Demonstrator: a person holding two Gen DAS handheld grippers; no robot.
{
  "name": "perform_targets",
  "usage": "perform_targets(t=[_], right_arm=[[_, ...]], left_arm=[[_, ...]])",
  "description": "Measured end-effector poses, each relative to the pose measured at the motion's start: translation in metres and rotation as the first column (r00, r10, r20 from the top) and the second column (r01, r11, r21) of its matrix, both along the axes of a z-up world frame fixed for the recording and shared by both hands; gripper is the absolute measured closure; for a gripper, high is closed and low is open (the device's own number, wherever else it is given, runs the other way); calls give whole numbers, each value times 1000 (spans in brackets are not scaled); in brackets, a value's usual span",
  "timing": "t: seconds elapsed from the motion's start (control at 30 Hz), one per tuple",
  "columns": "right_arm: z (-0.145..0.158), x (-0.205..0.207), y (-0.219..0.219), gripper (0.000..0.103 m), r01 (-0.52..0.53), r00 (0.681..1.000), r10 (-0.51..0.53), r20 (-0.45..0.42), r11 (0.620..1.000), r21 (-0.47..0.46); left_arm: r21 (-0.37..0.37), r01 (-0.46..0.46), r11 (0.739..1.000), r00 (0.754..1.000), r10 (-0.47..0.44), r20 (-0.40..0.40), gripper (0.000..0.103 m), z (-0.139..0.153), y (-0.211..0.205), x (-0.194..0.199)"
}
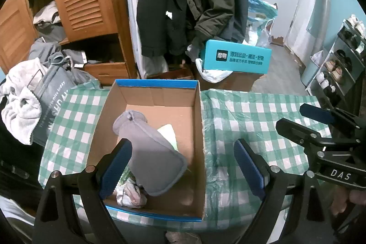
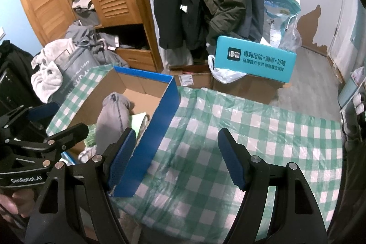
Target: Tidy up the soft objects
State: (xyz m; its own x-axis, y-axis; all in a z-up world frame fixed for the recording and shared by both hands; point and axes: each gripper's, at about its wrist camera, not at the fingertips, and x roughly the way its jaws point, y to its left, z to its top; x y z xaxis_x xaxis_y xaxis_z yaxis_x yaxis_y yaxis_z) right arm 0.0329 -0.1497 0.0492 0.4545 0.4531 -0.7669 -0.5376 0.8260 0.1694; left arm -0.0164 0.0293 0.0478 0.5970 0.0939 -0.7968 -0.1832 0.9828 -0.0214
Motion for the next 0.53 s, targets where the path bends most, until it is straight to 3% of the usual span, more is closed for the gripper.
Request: perform_targets(t=[0.53], right_arm=[[0, 0, 1, 30, 1, 1000, -1, 0, 1000, -4]], left_arm=[[17, 15, 1000, 1000, -15, 0, 11, 2, -7, 2]])
